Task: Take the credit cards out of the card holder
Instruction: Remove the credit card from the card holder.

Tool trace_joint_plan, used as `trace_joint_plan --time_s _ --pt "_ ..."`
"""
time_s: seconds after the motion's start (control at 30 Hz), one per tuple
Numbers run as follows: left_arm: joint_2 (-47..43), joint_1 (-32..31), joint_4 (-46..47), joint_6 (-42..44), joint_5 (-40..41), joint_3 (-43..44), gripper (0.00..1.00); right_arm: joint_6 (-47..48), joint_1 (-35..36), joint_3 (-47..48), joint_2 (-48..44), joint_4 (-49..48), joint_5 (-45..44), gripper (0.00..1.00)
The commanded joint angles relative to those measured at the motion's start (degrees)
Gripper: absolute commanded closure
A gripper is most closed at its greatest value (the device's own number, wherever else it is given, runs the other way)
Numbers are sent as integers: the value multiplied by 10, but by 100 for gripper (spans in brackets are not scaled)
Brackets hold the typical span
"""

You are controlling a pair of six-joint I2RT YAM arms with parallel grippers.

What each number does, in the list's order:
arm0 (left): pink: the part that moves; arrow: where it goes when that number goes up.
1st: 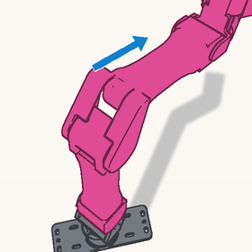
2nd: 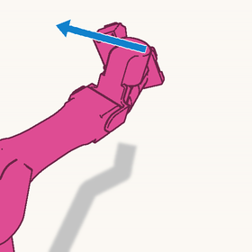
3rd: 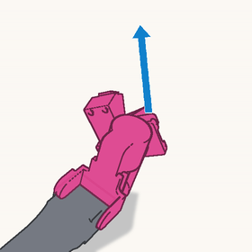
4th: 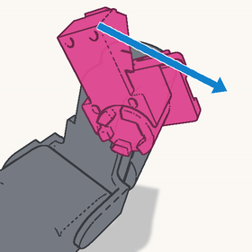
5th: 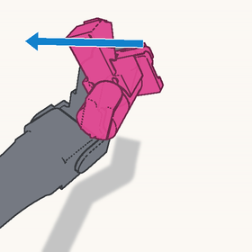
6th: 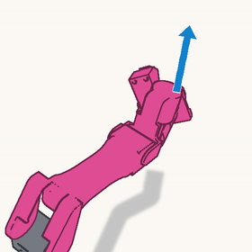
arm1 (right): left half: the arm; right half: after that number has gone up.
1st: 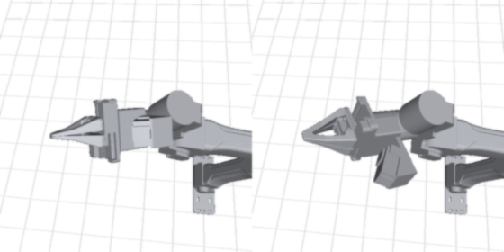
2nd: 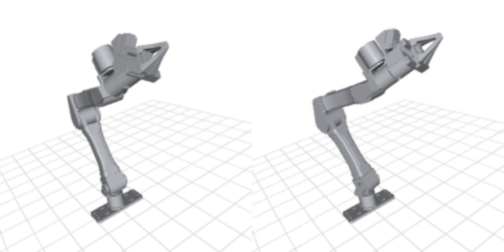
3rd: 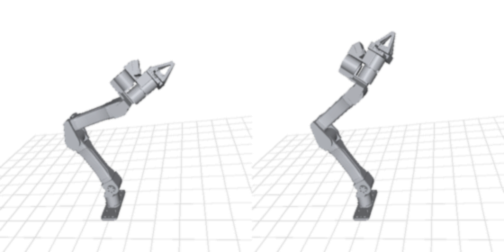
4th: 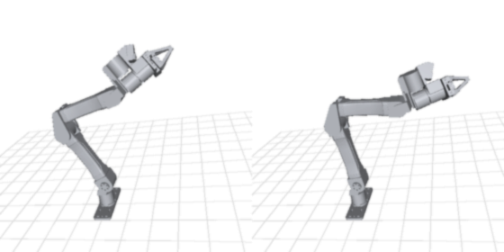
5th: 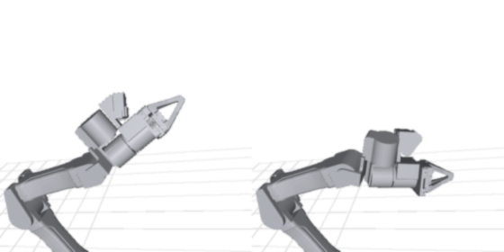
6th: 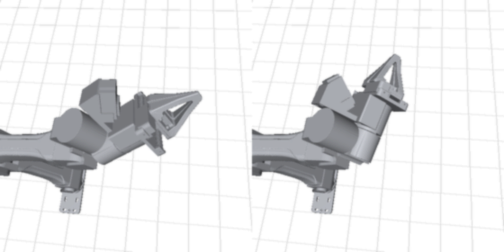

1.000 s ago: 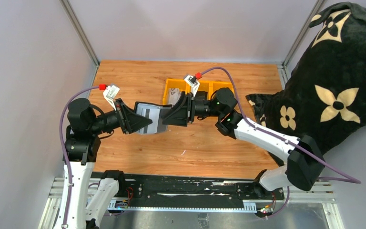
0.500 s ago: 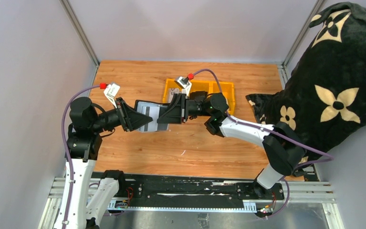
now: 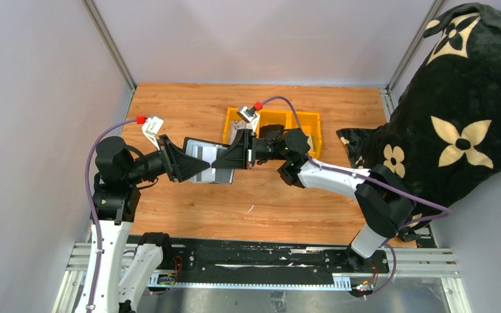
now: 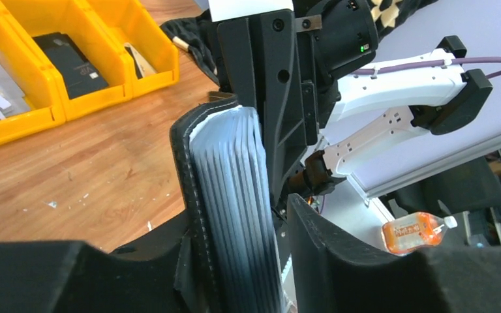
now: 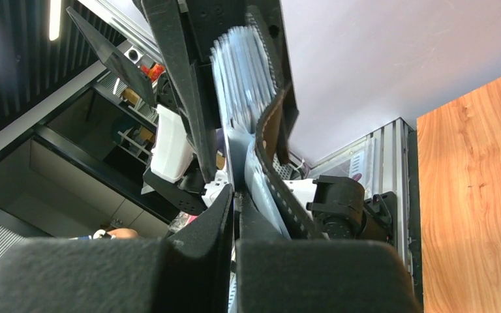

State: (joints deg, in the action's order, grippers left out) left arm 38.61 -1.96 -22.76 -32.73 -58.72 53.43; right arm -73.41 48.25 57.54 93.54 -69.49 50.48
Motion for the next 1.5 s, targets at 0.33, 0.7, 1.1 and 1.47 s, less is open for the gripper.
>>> trace_joint_plan --time_s 0.33,0.7,1.1,1.47 --pt "-12 -4 146 -151 -95 -57 46 38 16 -11 -41 12 -24 100" --pt "2 -4 165 -175 -113 -46 61 52 10 -49 -70 17 -30 100" --pt "3 -4 178 -187 -111 -30 77 58 4 -71 -95 23 -26 100" --pt "0 -4 179 -187 -106 -28 80 24 5 -44 -84 -11 -30 68"
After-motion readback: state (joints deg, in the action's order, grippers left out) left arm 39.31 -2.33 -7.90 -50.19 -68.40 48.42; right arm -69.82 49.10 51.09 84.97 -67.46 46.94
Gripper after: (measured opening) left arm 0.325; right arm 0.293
